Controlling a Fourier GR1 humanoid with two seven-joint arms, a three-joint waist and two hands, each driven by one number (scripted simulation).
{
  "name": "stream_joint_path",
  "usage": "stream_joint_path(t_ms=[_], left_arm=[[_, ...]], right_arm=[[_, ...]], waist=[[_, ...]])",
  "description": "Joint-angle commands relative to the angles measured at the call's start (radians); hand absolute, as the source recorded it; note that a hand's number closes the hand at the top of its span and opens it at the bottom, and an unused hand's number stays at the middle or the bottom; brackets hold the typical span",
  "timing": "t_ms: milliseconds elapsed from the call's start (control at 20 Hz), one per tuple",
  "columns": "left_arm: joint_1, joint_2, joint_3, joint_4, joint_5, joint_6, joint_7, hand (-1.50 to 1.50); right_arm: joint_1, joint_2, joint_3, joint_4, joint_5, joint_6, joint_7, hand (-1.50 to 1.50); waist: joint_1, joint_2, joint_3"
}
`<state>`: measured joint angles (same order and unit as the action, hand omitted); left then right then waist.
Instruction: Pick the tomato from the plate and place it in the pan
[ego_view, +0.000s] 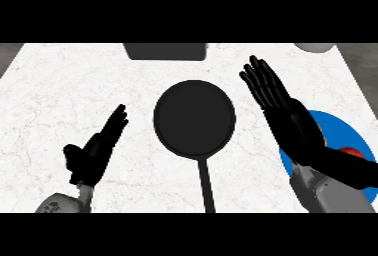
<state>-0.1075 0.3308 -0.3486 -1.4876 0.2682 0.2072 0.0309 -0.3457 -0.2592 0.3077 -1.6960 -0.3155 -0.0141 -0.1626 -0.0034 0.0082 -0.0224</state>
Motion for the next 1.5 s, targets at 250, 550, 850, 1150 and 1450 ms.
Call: stream_joint_path(t_ms=[250, 550, 850, 1150, 1450], left_arm=[[0.054, 0.165, 0.1, 0.035, -0.133, 0.107, 0.0, 0.0], [0.134, 0.17, 0.095, 0.028, -0.112, 0.086, -0.004, 0.0], [0.174, 0.16, 0.057, -0.044, -0.151, 0.1, 0.004, 0.0], [0.125, 0.149, 0.074, -0.048, -0.16, 0.095, 0.059, 0.0], [0.179, 0.14, 0.047, -0.136, -0.208, 0.111, 0.095, 0.0]], right_arm=[[0.142, -0.2, -0.432, 0.211, -0.095, -0.163, 0.118, -1.5], [0.372, -0.366, -0.576, 0.367, -0.003, -0.328, 0.322, -1.5], [0.567, -0.64, -0.532, 0.305, 0.111, -0.103, 0.379, -1.5], [0.551, -0.794, -0.563, 0.293, 0.027, 0.187, 0.425, -1.5], [0.31, -0.794, -0.441, 0.313, 0.022, 0.283, 0.625, -1.5]], waist=[[-0.026, -0.002, 0.027], [-0.047, -0.014, 0.021], [-0.018, -0.014, 0.02], [-0.01, -0.01, 0.021], [0.028, -0.005, 0.022]])
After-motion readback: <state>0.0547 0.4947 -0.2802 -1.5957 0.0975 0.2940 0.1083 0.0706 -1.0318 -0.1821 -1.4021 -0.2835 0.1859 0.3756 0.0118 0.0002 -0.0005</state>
